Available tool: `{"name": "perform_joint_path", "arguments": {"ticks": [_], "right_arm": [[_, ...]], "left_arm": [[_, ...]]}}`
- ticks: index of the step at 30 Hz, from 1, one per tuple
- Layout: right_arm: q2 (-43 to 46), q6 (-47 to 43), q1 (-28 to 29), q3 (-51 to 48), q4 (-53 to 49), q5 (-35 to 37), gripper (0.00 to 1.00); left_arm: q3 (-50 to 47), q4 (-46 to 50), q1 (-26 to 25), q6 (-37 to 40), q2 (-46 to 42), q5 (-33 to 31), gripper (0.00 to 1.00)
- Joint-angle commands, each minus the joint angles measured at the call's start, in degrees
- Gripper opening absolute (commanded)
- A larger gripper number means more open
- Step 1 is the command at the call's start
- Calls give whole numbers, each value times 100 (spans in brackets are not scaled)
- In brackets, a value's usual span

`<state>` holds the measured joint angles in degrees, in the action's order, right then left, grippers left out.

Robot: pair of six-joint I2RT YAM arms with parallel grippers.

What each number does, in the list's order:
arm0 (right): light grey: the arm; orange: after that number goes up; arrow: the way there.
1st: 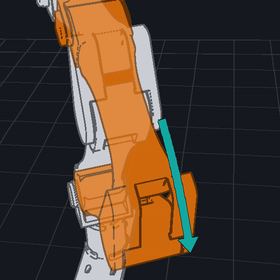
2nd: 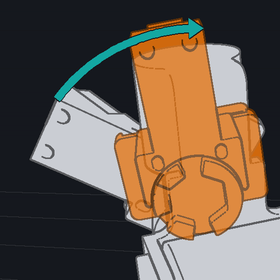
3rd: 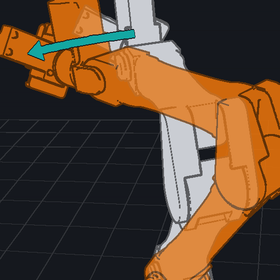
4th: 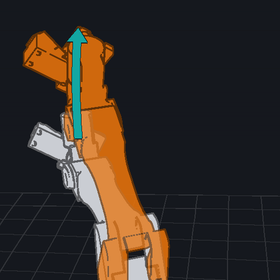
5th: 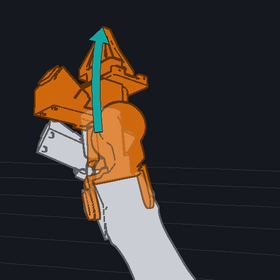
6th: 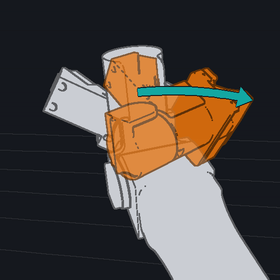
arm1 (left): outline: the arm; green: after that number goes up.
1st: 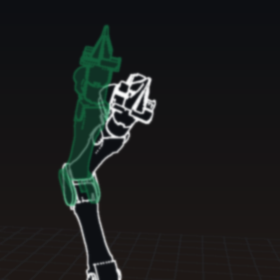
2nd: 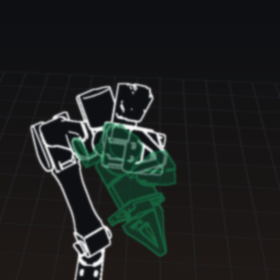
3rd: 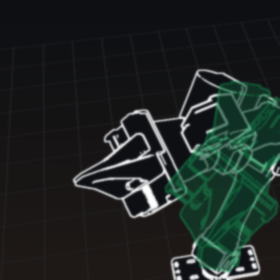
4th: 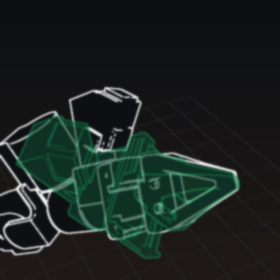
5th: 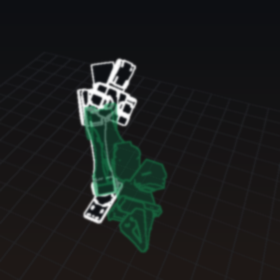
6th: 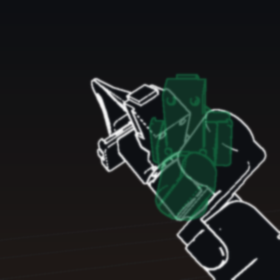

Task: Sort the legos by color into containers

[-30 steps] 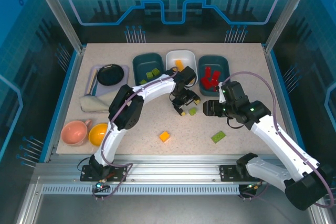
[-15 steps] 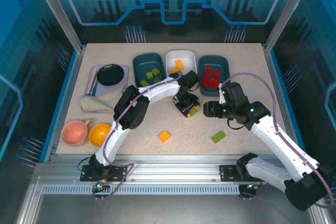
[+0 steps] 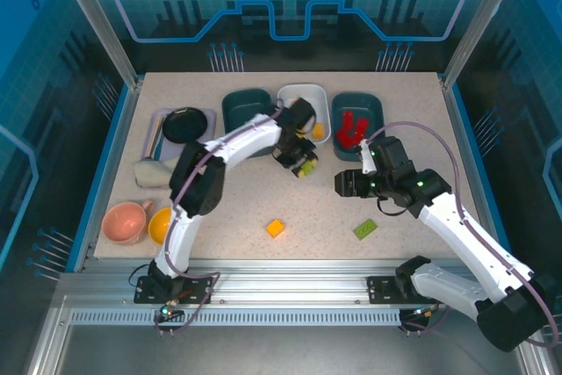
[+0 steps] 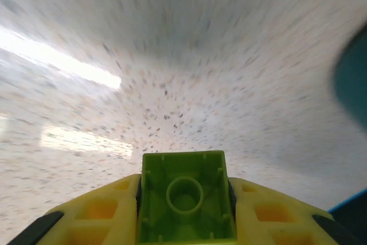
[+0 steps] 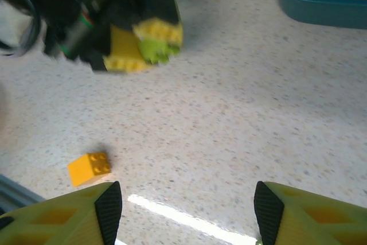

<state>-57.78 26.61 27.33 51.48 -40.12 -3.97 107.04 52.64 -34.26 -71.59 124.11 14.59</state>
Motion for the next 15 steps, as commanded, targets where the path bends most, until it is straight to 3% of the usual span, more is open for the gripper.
{"name": "perform_joint_path", "arguments": {"ticks": [1, 7, 12, 15], "right_arm": [[-384, -211, 336, 190, 646, -574, 65], [-1194, 50, 790, 324, 2410, -819, 68], [-1726, 387, 955, 147, 4508, -377, 73], [-2221, 535, 956, 382, 5053, -30, 75]], "left_arm": [[-3, 561, 670, 850, -636, -694, 28], [505, 470, 1581, 1745, -498, -1450, 28], [1290, 396, 1985, 2112, 168, -2077, 27], [1838, 391, 2141, 2266, 672, -2262, 27]]}}
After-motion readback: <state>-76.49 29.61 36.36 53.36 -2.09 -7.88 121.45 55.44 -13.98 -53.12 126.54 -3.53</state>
